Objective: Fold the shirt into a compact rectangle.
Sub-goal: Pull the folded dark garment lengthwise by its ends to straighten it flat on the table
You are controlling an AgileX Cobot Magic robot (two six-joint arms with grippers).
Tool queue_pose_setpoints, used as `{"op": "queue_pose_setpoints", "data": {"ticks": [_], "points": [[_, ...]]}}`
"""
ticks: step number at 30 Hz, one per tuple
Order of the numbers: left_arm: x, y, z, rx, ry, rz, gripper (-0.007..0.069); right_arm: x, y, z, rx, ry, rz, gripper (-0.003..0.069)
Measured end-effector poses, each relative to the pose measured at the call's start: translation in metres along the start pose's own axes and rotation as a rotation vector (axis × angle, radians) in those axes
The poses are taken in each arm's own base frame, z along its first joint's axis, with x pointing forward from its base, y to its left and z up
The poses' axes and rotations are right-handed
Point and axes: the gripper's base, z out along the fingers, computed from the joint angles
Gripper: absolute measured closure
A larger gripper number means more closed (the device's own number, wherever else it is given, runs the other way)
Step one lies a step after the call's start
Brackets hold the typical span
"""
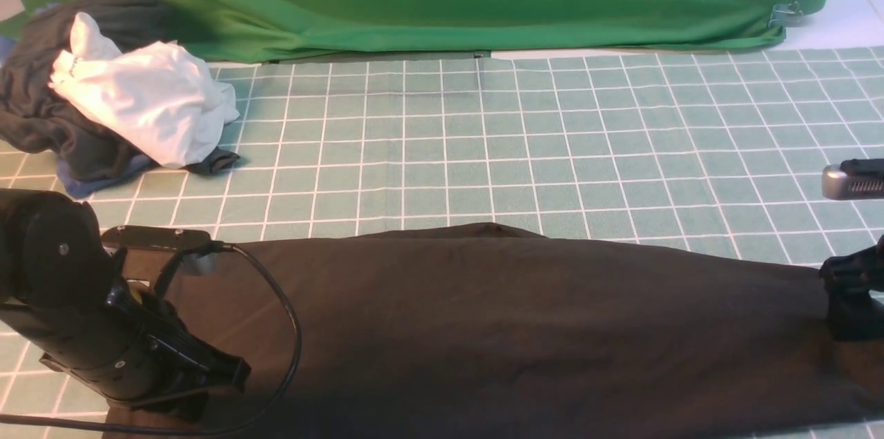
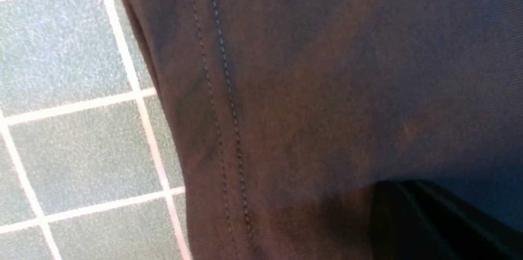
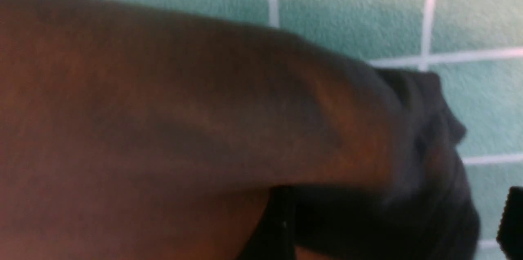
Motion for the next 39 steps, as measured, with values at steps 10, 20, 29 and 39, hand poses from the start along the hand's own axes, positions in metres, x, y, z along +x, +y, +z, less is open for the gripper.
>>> {"op": "queue_pose_setpoints", "data": {"ticks": [10,20,29,39], "points": [[0.000,-0.001,-0.001,0.005,-0.001,-0.005,0.0618,-0.002,-0.005,0.013,-0.050,0.032,0.006,0.0195],[0.000,-0.001,-0.001,0.014,-0.002,-0.013,0.0618,-0.003,-0.002,0.013,-0.084,0.034,-0.024,0.0580],[0.004,-0.003,-0.022,0.016,-0.091,0.018,0.0618,0.008,-0.034,-0.018,-0.016,-0.007,0.043,0.0585],[0.011,-0.005,-0.044,0.020,-0.192,0.024,0.0618,0.017,-0.065,-0.066,0.022,-0.015,0.170,0.0586]]}}
